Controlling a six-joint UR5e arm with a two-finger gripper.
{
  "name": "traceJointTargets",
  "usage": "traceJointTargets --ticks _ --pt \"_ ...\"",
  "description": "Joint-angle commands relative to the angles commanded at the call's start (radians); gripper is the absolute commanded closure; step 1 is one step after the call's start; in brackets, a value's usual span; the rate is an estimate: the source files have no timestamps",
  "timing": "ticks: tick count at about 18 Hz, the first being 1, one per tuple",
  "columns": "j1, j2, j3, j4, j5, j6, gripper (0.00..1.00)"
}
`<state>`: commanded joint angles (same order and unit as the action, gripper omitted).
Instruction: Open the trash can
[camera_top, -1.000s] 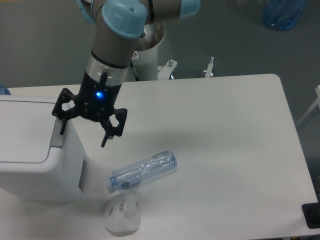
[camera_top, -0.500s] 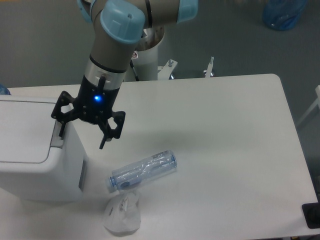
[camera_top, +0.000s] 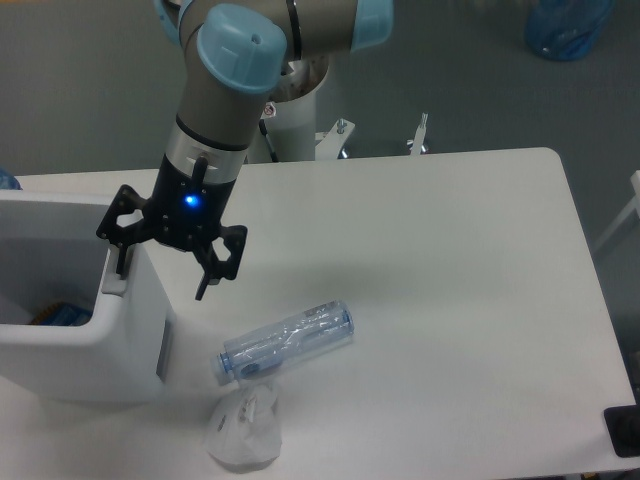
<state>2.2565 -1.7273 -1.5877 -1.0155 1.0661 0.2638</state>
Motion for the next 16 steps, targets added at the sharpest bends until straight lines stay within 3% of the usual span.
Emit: traceJointTargets --ticks 4,9,16 --pt "0.029 0.0 0.011 0.008 0.03 0.014 0.0" --pt "0.155 -0.024 0.011 0.015 0.184 0.09 0.0" --pt "0.331 -0.087 0.012 0.017 0.196 0.279 0.0"
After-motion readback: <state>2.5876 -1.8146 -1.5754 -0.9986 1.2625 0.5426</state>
